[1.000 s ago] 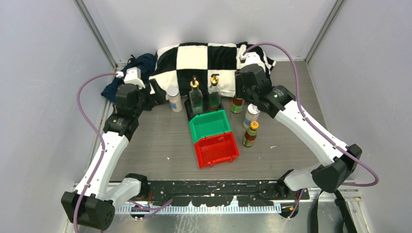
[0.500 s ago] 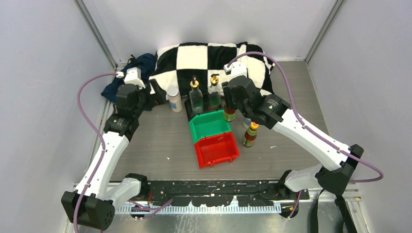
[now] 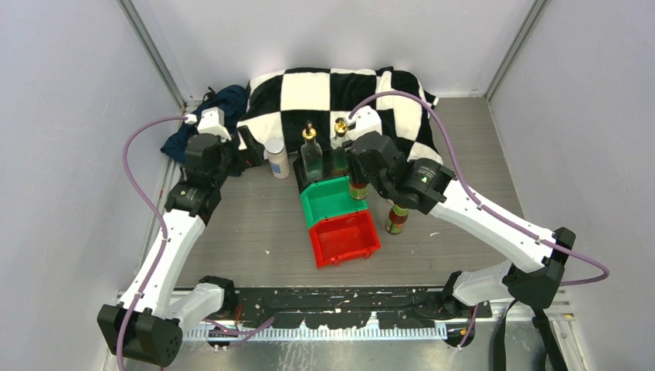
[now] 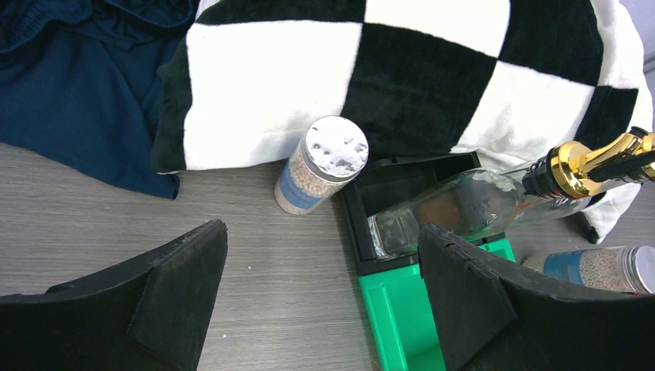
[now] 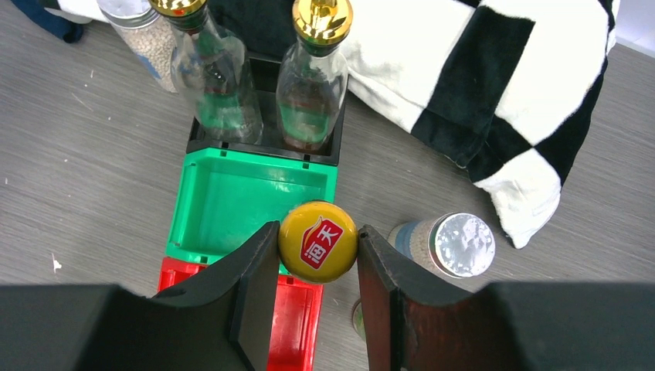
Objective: Organize the condiment bottles
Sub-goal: Place the bottle in the storage box.
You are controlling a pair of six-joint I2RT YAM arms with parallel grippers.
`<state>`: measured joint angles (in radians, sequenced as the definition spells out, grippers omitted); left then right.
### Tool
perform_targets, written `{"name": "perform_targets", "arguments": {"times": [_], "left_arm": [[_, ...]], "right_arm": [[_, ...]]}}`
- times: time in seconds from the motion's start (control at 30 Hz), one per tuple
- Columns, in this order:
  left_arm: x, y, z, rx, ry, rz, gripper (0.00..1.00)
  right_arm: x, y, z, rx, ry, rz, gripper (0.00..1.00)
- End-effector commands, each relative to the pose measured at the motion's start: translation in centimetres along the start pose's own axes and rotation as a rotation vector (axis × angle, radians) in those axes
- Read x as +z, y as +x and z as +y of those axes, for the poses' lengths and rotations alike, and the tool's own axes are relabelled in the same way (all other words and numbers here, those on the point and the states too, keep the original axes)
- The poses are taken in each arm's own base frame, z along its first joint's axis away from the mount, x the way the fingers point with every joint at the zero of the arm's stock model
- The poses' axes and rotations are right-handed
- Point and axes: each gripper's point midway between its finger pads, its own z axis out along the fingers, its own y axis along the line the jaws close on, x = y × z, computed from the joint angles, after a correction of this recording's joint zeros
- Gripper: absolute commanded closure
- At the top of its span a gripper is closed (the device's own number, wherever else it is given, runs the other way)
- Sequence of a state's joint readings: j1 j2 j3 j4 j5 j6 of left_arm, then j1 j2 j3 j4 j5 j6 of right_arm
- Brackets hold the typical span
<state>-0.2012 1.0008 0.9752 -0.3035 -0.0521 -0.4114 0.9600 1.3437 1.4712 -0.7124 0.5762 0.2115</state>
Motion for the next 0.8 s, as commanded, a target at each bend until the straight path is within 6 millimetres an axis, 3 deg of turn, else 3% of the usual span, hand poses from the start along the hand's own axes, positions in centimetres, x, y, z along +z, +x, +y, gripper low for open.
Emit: {"name": "perform_targets", "arguments": {"times": [0.0, 0.77], "left_arm": [[-0.1, -1.2, -0.5, -0.003, 0.016, -0.053, 0.06], [0.1, -1.1, -0.4, -0.002, 0.014, -0.047, 0.06]], "right_arm": [[-0.7, -3.6, 0.0, 0.067, 0.012, -0.135, 0.99], [1.3, -2.4, 2.9, 0.019, -0.035, -0.101, 0.99]]}}
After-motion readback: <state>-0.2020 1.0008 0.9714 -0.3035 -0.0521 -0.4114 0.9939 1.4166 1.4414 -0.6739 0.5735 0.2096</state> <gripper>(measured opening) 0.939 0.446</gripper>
